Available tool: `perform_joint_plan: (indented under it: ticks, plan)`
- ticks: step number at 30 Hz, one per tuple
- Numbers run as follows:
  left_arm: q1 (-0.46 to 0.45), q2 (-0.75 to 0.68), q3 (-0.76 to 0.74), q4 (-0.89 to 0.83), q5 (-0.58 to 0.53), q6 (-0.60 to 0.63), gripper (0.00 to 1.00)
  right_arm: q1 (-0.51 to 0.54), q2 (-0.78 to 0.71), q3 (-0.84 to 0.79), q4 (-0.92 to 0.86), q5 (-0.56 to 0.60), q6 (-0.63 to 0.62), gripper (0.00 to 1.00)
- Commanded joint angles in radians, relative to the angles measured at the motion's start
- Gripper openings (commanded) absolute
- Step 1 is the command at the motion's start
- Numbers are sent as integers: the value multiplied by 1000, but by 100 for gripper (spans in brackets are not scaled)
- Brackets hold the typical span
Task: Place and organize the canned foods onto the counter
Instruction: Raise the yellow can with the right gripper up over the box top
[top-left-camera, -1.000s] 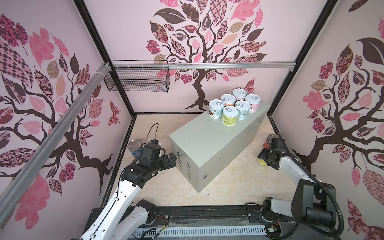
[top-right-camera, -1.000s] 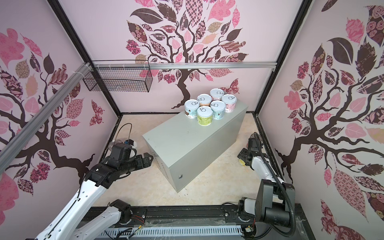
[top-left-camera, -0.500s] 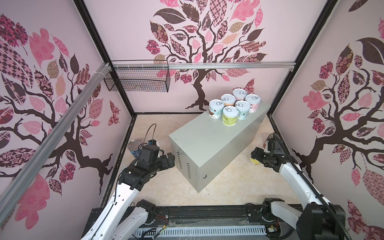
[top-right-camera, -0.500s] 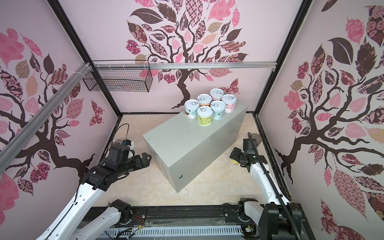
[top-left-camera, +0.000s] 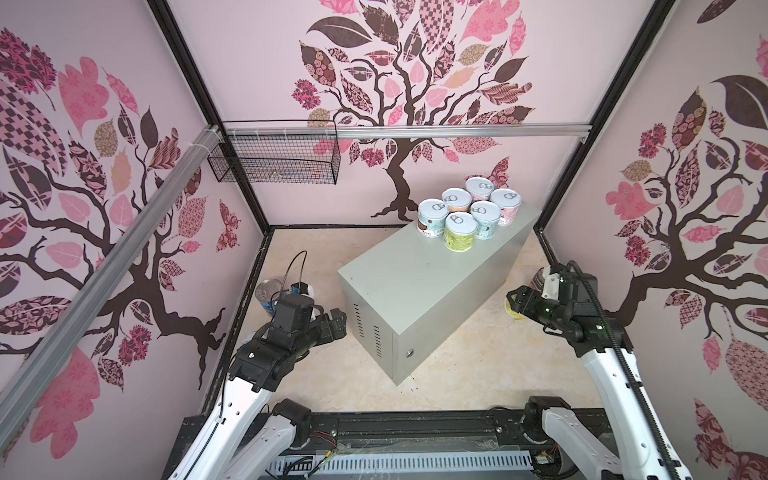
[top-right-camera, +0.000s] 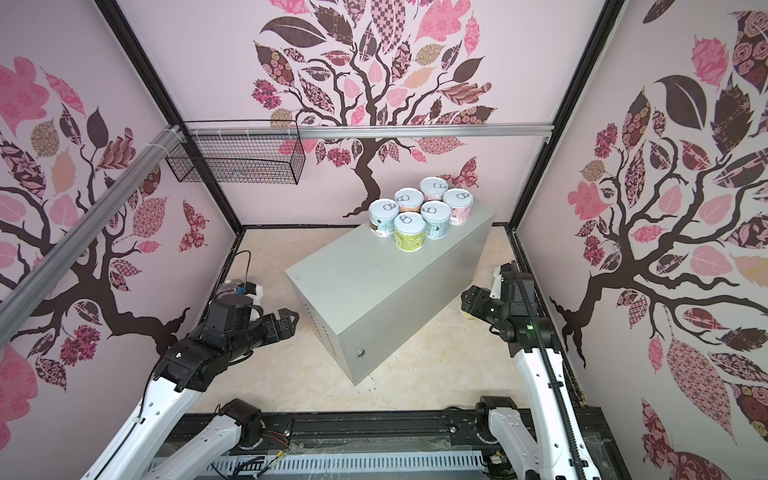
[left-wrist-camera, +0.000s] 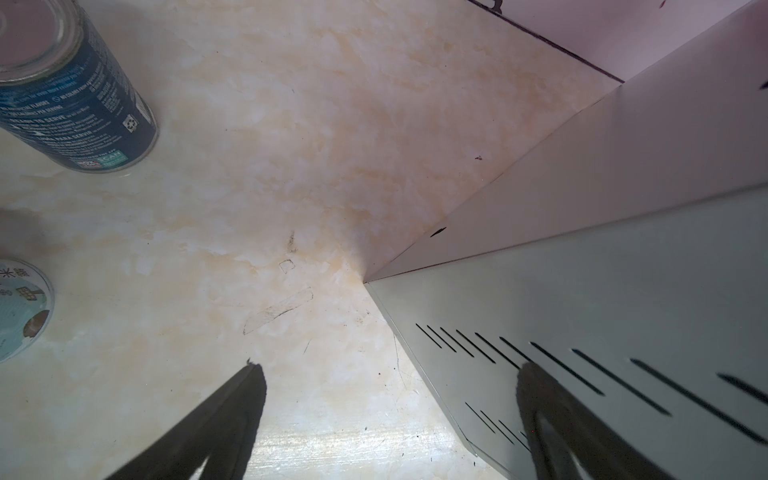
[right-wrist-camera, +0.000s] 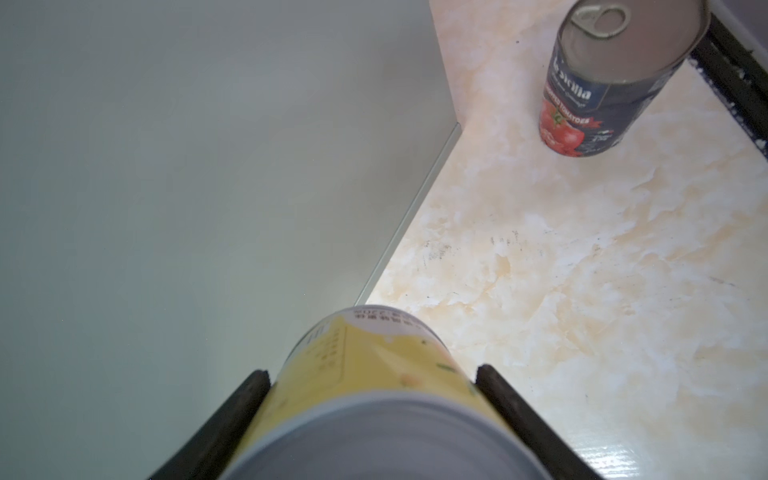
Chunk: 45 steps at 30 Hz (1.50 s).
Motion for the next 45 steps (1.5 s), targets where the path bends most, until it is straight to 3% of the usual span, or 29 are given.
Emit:
perform_joint_plan:
  ticks: [1,7,18,33,37,45]
  plan:
    - [-4,-23,10,-31,-13,-10,98,24,-22,96,-40,-63,-7,48]
    - [-3,-33,43,-78,-19,-11,98,42,-18,203,-82,-112,7,47]
    - [-3,-15,127,-110,-70,26,98,84,36,495,-185,-81,38,46]
    - [-3,16,171,-94,-77,37,98,139,234,883,-277,-134,47,43]
    - [-2,18,176,-90,-87,42,98,241,293,961,-295,-59,43,43]
    - [-1,5,187,-97,-91,43,98,694,475,1186,-363,334,46,44]
